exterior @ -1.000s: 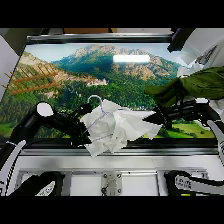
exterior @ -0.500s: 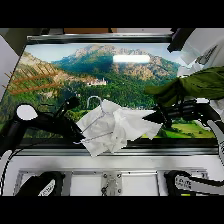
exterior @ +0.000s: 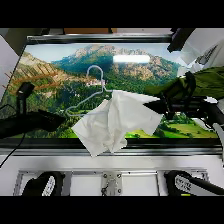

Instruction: Fold the clothes and pants, and hang the long-sleeved shirts on hangers.

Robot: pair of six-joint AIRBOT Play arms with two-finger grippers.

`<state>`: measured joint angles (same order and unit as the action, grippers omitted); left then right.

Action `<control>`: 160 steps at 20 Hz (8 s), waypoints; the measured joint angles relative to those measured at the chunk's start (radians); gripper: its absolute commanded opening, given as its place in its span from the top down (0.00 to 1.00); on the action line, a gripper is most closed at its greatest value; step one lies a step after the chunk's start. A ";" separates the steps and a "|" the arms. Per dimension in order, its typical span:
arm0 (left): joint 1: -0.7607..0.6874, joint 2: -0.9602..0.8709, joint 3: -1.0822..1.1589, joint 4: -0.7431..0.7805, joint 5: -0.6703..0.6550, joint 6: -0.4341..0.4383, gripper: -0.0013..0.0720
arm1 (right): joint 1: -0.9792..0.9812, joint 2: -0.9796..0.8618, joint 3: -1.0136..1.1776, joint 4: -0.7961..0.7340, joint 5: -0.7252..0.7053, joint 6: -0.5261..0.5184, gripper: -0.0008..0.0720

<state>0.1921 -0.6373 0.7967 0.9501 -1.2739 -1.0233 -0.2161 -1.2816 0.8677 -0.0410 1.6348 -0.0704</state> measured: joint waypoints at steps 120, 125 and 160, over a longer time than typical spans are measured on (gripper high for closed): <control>-0.848 -0.519 1.147 0.723 -0.370 -0.697 0.69 | 0.275 0.303 -0.256 0.445 -0.193 0.037 0.98; -0.806 -0.463 1.149 0.690 -0.373 -0.700 0.29 | 0.277 0.303 -0.254 0.446 -0.197 0.056 0.98; -0.787 -0.274 0.655 0.707 -0.006 -0.732 0.96 | -0.731 0.308 0.461 0.205 -0.833 0.232 0.98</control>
<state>-0.5953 -0.9115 1.4521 1.6573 -1.2804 -1.7550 -0.9466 -0.9737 1.3285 0.1642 0.8017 0.1612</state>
